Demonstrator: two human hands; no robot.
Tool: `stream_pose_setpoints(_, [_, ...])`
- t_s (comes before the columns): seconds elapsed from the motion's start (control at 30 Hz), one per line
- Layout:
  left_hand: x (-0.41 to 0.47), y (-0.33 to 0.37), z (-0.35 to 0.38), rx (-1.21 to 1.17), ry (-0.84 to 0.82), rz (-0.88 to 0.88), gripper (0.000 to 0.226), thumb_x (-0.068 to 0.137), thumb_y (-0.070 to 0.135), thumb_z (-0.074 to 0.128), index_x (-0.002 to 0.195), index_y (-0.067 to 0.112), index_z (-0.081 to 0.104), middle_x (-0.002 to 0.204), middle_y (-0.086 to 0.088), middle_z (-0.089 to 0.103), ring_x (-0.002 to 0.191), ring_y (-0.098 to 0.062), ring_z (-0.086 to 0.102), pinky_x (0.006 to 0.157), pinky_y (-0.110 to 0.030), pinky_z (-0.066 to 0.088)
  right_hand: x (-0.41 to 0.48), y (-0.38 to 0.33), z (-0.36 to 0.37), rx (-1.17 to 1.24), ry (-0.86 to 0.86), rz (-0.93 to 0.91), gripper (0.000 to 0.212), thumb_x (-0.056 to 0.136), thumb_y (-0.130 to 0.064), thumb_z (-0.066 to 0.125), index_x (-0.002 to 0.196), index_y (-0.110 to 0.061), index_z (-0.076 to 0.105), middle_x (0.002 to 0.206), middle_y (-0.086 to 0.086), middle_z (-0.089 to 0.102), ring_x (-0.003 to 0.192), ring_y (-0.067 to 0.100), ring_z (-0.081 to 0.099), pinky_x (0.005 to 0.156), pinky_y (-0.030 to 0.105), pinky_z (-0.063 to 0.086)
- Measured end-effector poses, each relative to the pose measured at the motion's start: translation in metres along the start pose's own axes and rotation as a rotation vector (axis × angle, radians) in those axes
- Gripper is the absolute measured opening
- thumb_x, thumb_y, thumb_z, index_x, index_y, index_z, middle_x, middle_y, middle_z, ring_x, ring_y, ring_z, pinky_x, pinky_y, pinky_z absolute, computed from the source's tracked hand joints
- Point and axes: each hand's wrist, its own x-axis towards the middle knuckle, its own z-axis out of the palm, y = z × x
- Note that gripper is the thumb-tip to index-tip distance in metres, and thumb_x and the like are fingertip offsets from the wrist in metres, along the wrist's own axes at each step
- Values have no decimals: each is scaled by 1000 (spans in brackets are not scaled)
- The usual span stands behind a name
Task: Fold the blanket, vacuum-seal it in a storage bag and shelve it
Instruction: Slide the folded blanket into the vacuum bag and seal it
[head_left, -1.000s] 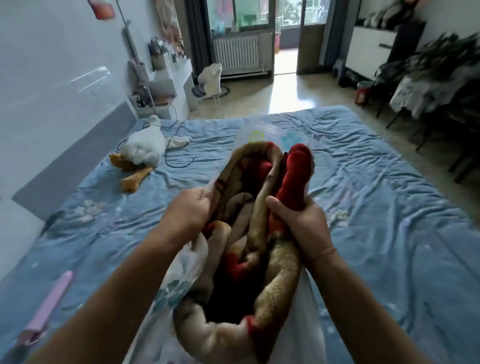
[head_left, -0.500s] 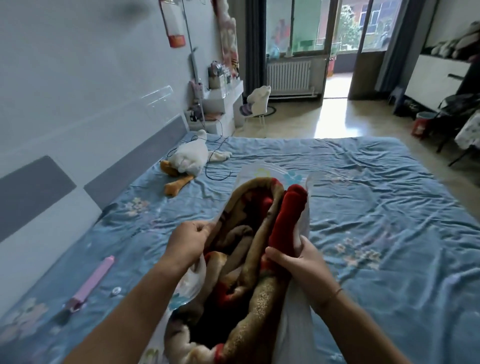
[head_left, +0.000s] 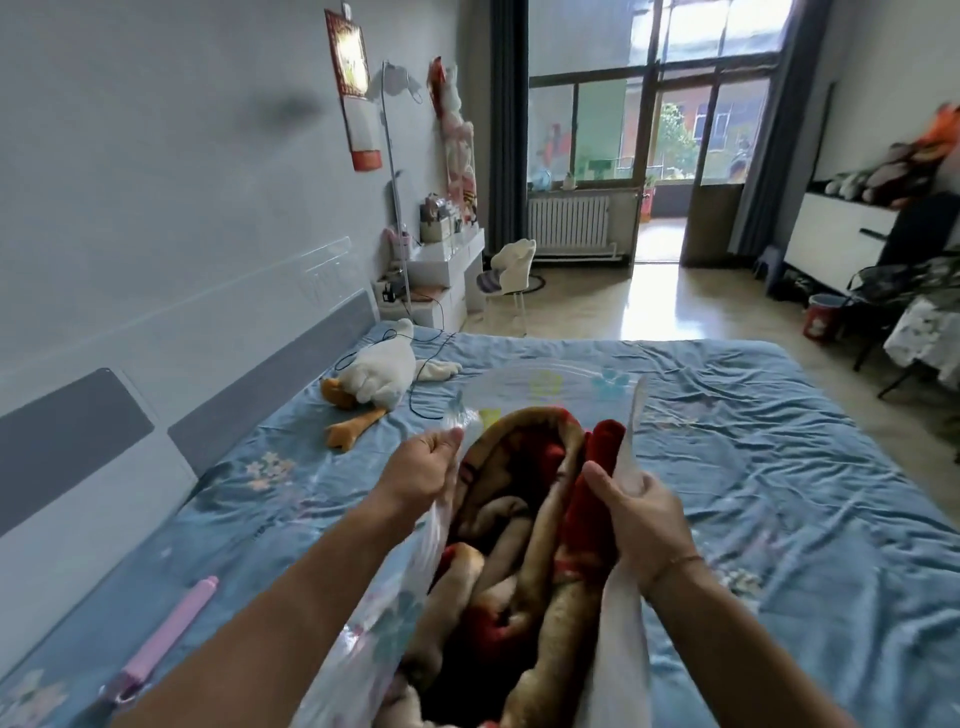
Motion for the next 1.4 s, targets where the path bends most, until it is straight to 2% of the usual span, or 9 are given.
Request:
stream_pose_setpoints(0.3, [21, 129, 52, -274, -202, 247, 45, 100, 25, 51, 57, 15, 43, 38, 7, 39, 32, -6, 36, 41, -18, 33, 41, -118, -22, 19, 7, -299, 20, 95, -19, 60, 76, -14, 58, 70, 5, 55, 63, 18, 49, 62, 32, 41])
stream_pose_setpoints(0.43, [-1, 76, 135, -232, -326, 130, 40, 90, 46, 58, 63, 16, 57, 52, 5, 56, 48, -9, 47, 49, -22, 40, 31, -53, -31, -57, -48, -108, 86, 51, -90, 60, 77, -8, 59, 68, 11, 58, 65, 25, 55, 64, 39, 47])
stream_pose_setpoints(0.57, [-26, 42, 194, -389, -389, -64, 30, 101, 25, 48, 98, 1, 65, 92, -19, 68, 78, -18, 63, 72, -25, 53, 23, -5, -66, 82, 63, 62, 113, 42, -96, 58, 99, 0, 63, 94, 23, 72, 93, 41, 69, 85, 58, 55])
stream_pose_setpoints(0.7, [-38, 47, 227, -505, -460, -128, 31, 101, 21, 48, 100, -3, 67, 95, -19, 71, 89, -24, 68, 80, -33, 55, 14, -13, -99, 106, 103, 51, 92, 53, -69, 76, 105, 4, 59, 93, 19, 71, 87, 30, 69, 87, 49, 55])
stream_pose_setpoints(0.93, [-28, 72, 213, -543, -526, -104, 35, 101, 8, 39, 75, 1, 61, 60, -8, 61, 46, -13, 58, 42, -18, 45, 9, -31, -101, 54, -24, -24, 76, 51, -39, 85, 113, -5, 55, 103, 16, 71, 93, 23, 71, 85, 35, 58])
stream_pose_setpoints(1.13, [-19, 67, 173, -569, -632, -219, 68, 100, 53, 20, 98, 2, 65, 70, -9, 71, 59, -15, 68, 51, -24, 54, -2, -30, -84, 164, -125, 19, 40, 80, 8, 70, 113, -1, 50, 87, 15, 69, 64, 13, 71, 55, 23, 56])
stream_pose_setpoints(1.27, [-35, 50, 156, -509, -458, -110, 54, 101, 47, 30, 117, 0, 53, 70, -8, 70, 59, -15, 69, 55, -25, 55, -8, -30, -90, 250, -165, 92, 14, 86, 11, 58, 92, 0, 53, 57, 6, 62, 42, 12, 58, 38, 21, 47])
stream_pose_setpoints(1.33, [-42, 33, 151, -366, -319, 56, 47, 104, 40, 34, 120, 5, 59, 78, -2, 74, 74, -11, 71, 71, -25, 56, -8, -29, -94, 170, -103, 92, 15, 92, 10, 49, 85, -3, 52, 58, 7, 56, 38, 10, 52, 36, 20, 43])
stream_pose_setpoints(1.4, [-48, 7, 151, -136, -313, 259, 49, 101, 51, 35, 124, 18, 64, 115, -1, 70, 113, -17, 63, 100, -38, 47, -4, -30, -98, 112, -55, 54, 13, 93, 8, 50, 87, -4, 54, 69, 13, 53, 47, 15, 53, 43, 23, 46])
